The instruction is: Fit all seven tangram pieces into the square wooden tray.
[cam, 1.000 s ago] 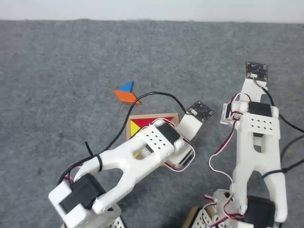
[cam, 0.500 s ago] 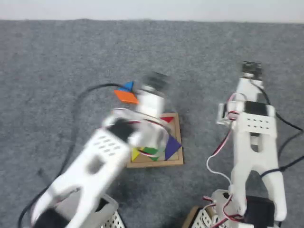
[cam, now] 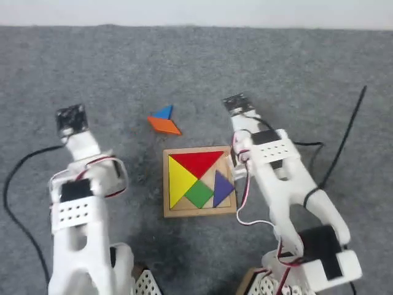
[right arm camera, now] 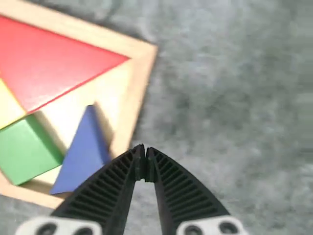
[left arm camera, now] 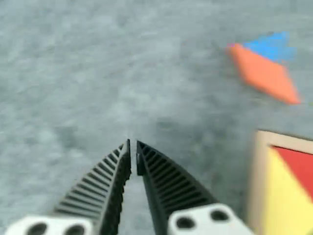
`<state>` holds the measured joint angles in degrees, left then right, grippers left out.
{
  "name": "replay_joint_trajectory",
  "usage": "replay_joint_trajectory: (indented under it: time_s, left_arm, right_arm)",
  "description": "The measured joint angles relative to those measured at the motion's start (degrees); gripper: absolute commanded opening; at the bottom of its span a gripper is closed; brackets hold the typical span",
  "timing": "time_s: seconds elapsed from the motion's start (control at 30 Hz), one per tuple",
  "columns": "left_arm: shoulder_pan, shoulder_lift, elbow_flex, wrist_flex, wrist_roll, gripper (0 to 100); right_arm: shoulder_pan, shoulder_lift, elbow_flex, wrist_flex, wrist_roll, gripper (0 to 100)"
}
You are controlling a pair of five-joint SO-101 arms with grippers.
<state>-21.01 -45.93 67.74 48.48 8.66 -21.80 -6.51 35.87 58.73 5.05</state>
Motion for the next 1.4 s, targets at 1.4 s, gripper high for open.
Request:
replay_joint_trajectory:
  time_s: [1.4]
  left_arm:
    - [-9.2,-0.4,3.6,-8.8,-1.8,1]
  right_arm:
    - [-0.1,-10.1,5.5,4.4,4.1,0.7]
